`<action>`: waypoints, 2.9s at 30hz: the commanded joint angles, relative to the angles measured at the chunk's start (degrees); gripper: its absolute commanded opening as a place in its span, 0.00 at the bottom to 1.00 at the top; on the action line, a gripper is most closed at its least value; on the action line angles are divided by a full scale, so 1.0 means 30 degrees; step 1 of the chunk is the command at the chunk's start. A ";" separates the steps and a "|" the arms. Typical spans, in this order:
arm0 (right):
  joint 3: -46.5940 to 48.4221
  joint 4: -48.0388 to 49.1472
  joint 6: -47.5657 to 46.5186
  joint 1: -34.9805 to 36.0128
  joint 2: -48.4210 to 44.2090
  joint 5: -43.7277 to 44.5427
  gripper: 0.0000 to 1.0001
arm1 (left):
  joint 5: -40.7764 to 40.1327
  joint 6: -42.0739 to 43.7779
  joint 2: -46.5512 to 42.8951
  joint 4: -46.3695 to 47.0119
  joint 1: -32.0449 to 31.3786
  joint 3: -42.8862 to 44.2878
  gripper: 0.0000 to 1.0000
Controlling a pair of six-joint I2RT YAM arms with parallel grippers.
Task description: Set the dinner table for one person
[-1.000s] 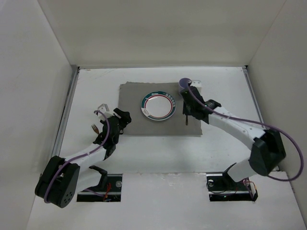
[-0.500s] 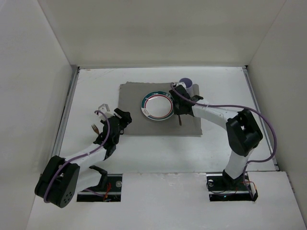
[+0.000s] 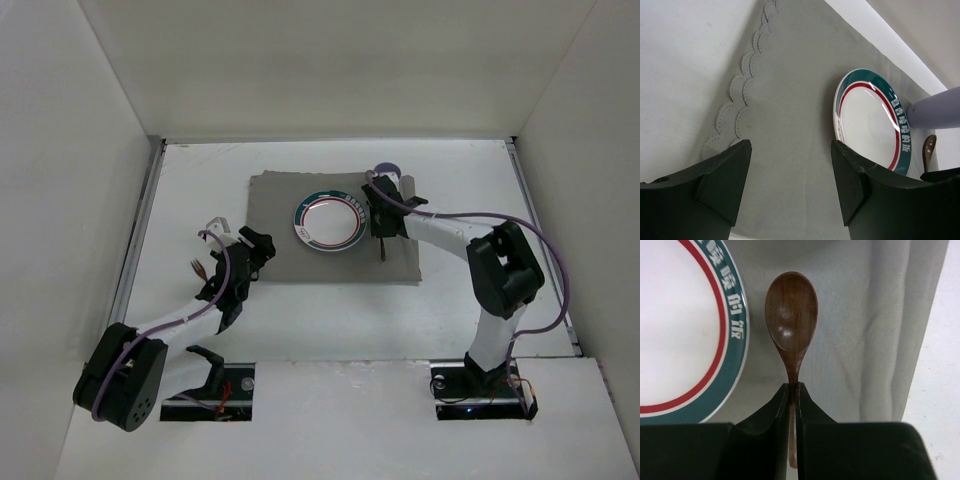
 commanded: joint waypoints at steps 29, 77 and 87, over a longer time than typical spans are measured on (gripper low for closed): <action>-0.1499 0.1420 0.1051 0.0020 -0.3409 0.2167 0.56 | -0.0488 0.0427 -0.0542 0.0795 -0.0136 -0.0072 0.63; -1.3485 1.6099 0.2546 0.7581 -1.0711 0.2081 0.43 | -0.1779 0.0719 -0.1334 -1.8807 0.5577 0.4236 0.30; -1.3514 1.6304 0.2253 0.7756 -1.0914 0.2081 0.43 | -0.0986 0.1131 -0.0191 -1.7106 0.5929 0.3591 0.23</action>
